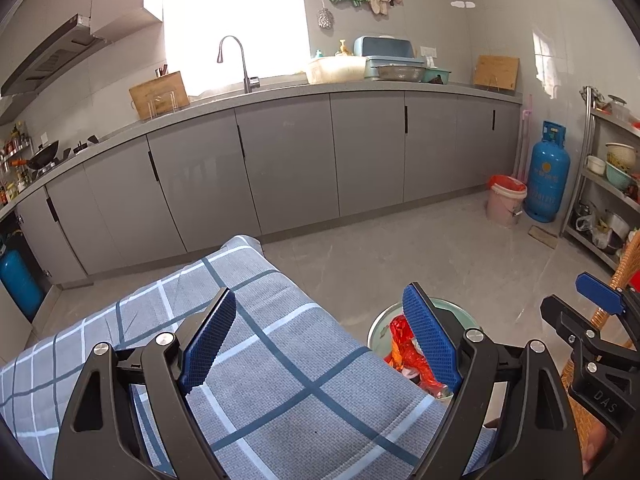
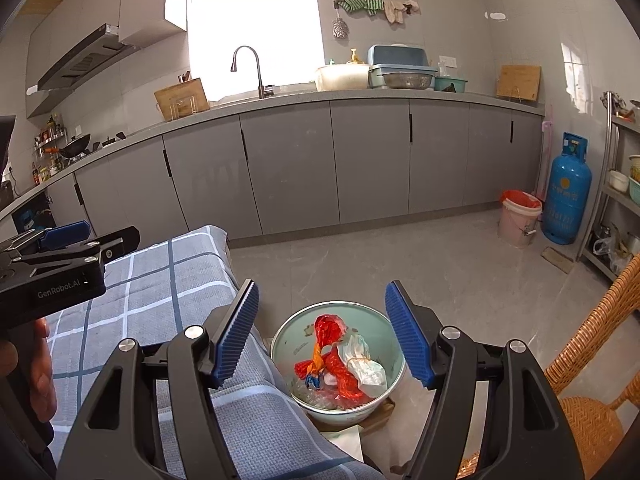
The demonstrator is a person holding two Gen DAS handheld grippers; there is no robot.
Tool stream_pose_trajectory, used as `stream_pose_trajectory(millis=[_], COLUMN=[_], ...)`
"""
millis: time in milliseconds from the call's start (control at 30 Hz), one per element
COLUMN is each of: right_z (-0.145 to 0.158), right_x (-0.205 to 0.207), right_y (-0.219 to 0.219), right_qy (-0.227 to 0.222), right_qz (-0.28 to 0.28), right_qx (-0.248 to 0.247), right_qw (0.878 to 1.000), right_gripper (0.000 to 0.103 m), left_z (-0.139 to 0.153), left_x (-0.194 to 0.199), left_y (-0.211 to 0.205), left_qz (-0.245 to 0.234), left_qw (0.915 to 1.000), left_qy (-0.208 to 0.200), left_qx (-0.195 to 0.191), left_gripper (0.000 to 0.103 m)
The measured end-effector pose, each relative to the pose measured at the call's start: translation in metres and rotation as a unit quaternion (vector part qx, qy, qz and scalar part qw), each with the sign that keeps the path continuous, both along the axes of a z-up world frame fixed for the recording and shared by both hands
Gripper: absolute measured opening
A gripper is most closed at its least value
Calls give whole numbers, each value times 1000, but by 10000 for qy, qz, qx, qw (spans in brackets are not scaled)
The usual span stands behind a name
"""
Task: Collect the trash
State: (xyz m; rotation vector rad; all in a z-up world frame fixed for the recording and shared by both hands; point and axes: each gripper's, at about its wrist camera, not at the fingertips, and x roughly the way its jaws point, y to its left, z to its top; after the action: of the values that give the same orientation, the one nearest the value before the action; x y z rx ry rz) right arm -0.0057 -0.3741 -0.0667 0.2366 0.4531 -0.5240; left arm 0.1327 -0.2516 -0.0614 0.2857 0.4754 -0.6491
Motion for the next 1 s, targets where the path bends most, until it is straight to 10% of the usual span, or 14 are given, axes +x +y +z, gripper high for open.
stream_pose_trajectory(millis=[1000], right_z=[-3], right_x=[0], right_y=[0], right_qy=[9], right_qz=[-37], right_qx=[1], right_qw=[10000], right_gripper=[67], left_z=[-4], left_x=[2], left_y=[-2], left_qz=[-9], left_qw=[10000], left_qy=[21], left_qx=[33], left_gripper=[87])
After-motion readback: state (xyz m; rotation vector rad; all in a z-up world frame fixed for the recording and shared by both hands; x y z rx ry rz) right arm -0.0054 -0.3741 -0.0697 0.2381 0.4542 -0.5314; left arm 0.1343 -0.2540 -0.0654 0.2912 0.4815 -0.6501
